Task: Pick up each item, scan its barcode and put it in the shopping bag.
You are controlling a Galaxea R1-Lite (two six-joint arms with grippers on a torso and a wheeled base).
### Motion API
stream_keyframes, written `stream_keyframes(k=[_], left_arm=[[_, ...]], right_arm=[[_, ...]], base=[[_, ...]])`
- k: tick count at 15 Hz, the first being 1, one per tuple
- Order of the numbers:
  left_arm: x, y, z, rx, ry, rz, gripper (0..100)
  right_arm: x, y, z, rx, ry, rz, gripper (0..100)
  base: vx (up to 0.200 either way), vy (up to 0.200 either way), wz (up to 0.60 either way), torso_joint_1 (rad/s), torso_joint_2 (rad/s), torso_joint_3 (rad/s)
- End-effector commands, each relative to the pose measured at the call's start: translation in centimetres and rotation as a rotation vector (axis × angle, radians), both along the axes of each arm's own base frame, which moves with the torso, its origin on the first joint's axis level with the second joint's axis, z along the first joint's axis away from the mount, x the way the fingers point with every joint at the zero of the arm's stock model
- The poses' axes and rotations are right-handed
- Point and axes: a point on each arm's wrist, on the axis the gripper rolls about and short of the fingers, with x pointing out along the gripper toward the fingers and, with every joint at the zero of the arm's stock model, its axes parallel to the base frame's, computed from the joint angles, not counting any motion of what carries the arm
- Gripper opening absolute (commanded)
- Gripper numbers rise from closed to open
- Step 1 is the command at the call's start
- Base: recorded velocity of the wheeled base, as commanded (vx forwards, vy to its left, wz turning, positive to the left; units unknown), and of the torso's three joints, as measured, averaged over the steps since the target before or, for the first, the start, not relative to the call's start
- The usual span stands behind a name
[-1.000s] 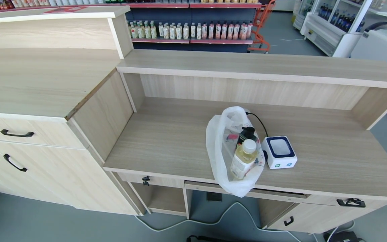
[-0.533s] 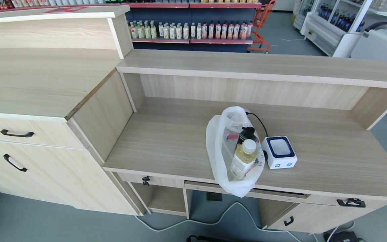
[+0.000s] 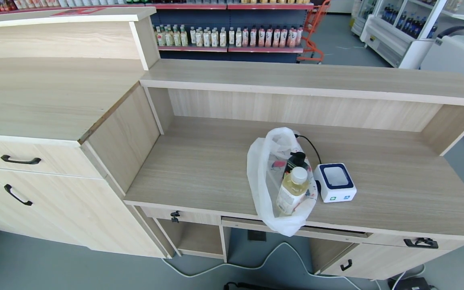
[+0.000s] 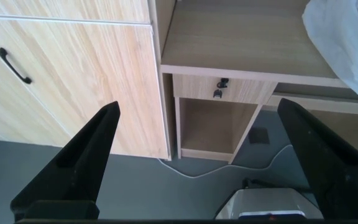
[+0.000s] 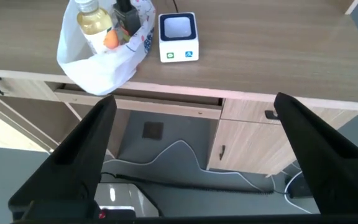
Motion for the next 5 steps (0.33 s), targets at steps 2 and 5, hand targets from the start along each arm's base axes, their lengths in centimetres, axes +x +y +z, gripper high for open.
stream_keyframes(k=[2, 5], left_arm=[[0.0, 0.0, 0.0, 0.0, 0.0, 0.0, 100], [0.0, 0.0, -0.02, 0.0, 0.001, 0.0, 100]], right_arm=[[0.01, 0.0, 0.02, 0.0, 0.0, 0.001, 100], [0.01, 0.0, 0.0, -0.003, 0.002, 0.001, 100]], base=[[0.0, 0.0, 0.0, 0.0, 0.0, 0.0], [0.0, 0.0, 0.0, 0.0, 0.0, 0.0]])
